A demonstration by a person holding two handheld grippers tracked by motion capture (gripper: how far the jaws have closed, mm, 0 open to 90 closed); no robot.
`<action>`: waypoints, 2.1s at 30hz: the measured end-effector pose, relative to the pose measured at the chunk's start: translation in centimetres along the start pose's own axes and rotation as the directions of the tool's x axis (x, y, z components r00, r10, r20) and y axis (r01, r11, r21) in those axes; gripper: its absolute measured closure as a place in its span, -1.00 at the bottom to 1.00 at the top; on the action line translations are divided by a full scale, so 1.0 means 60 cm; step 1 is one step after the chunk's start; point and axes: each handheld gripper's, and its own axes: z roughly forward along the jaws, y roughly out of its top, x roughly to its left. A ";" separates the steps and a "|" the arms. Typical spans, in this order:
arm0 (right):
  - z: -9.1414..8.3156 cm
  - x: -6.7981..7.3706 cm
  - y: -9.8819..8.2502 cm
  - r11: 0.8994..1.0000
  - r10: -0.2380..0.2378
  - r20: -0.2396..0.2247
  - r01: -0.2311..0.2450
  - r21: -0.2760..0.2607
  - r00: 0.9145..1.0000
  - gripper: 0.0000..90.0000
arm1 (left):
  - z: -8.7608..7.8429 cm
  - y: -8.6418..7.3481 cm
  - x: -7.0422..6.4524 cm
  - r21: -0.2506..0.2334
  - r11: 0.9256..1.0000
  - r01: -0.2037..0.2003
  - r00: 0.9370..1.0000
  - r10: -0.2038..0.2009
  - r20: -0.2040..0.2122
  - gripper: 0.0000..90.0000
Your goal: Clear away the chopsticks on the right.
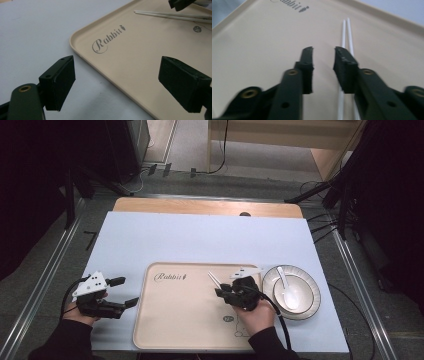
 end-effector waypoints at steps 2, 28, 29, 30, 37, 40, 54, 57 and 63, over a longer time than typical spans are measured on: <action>0.015 0.005 0.014 1.000 -0.011 -0.017 0.011 0.012 1.000 0.97 | 0.000 0.000 0.000 0.000 1.000 0.000 1.000 0.000 0.000 -0.67; 0.062 -0.048 0.033 0.990 0.115 0.116 -0.124 0.068 0.987 1.00 | 0.001 0.000 0.000 0.001 1.000 -0.002 1.000 0.002 0.006 -0.67; 0.059 -0.049 0.032 0.989 0.121 0.127 -0.130 0.066 0.985 1.00 | 0.001 0.000 0.000 0.000 1.000 -0.002 1.000 0.002 0.006 -0.67; 0.056 -0.053 0.030 0.988 0.129 0.137 -0.139 0.063 0.982 1.00 | 0.001 0.000 0.000 0.000 1.000 -0.002 1.000 0.002 0.006 -0.67; 0.036 -0.072 0.018 0.974 0.210 0.189 -0.222 0.046 0.959 1.00 | 0.001 0.000 0.000 0.001 1.000 -0.002 1.000 0.002 0.006 -0.67; 0.028 -0.079 0.012 0.974 0.211 0.205 -0.224 0.041 0.956 1.00 | 0.001 0.000 0.000 0.003 1.000 -0.003 1.000 0.003 0.006 -0.67; -0.020 -0.072 0.019 0.984 0.176 0.099 -0.176 -0.009 0.979 0.61 | 0.002 0.000 0.000 0.004 1.000 -0.002 1.000 0.002 0.003 -0.67; -0.041 -0.071 0.022 0.988 0.152 0.072 -0.152 -0.016 0.986 0.46 | 0.002 0.000 0.000 0.005 1.000 -0.003 1.000 0.003 0.002 -0.67; -0.079 -0.072 0.024 0.996 0.087 0.011 -0.087 -0.026 0.996 0.19 | 0.002 0.000 0.000 0.003 1.000 0.000 1.000 0.000 0.002 -0.67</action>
